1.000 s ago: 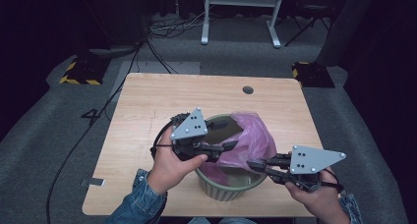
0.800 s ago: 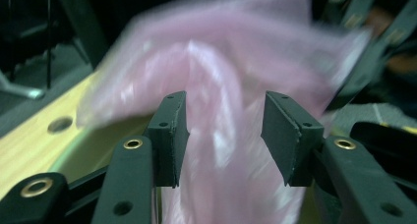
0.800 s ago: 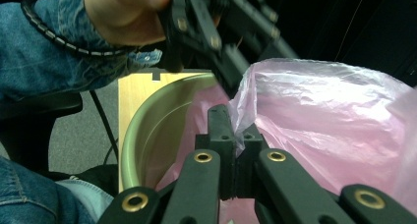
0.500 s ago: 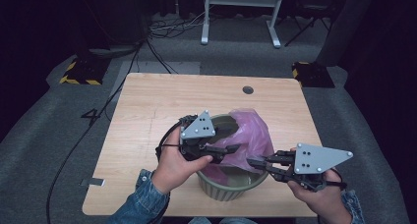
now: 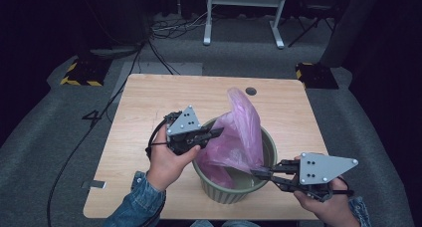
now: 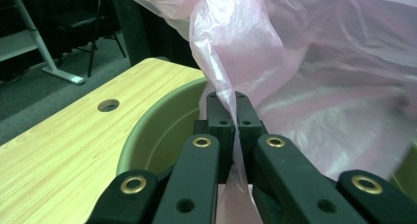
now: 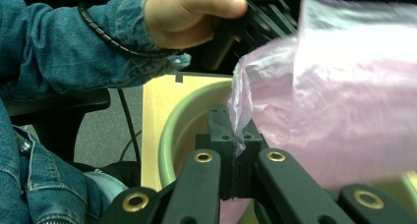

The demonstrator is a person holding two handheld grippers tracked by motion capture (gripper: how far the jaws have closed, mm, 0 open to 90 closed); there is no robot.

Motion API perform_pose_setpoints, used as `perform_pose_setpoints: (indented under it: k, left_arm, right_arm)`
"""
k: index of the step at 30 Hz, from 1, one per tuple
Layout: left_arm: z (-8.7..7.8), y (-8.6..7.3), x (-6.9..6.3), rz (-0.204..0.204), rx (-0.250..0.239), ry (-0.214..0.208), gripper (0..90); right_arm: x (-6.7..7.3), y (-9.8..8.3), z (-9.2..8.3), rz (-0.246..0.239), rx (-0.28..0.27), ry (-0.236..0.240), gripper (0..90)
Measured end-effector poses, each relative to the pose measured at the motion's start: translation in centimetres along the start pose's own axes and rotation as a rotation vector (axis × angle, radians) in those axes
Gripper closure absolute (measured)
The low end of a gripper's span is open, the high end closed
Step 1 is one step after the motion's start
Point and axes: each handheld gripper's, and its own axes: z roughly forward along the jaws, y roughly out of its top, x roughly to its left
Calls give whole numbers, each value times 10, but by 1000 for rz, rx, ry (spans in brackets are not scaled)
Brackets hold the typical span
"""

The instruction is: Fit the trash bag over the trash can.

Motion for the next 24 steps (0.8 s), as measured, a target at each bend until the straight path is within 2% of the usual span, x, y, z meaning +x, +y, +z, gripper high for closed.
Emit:
perform_pose_setpoints:
  k: [2,3,4,7,9,11,13,18,21,24]
  left_arm:
    - [0,-2,-1,7,8,5,896]
    - [0,-3,-1,13,14,11,896]
    - [0,-4,-2,17,19,14,896]
    - [0,-9,-1,18,23,17,896]
    - [0,-13,-2,16,18,12,896]
    - [1,-16,-4,16,15,4,896]
    - [3,-19,-7,20,19,-2,896]
    - [8,-24,-13,36,32,-3,896]
    - [10,-26,-16,41,34,-4,895]
    - [10,-26,-17,48,31,0,895]
  right_arm:
    - [-3,-4,-3,30,1,3,865]
    - [-5,-6,-5,49,1,-3,823]
    - [-6,-7,-7,62,-7,-16,817]
    - [-9,-9,-13,68,-4,-44,835]
    - [-10,-9,-18,76,-5,-63,806]
    - [-12,-10,-21,87,-27,-72,734]
    - [-15,-10,-26,103,-53,-100,665]
    - [-22,-9,-29,143,-88,-193,461]
    - [-27,-9,-23,180,-87,-223,314]
    - [-29,-10,-10,190,-63,-220,217]
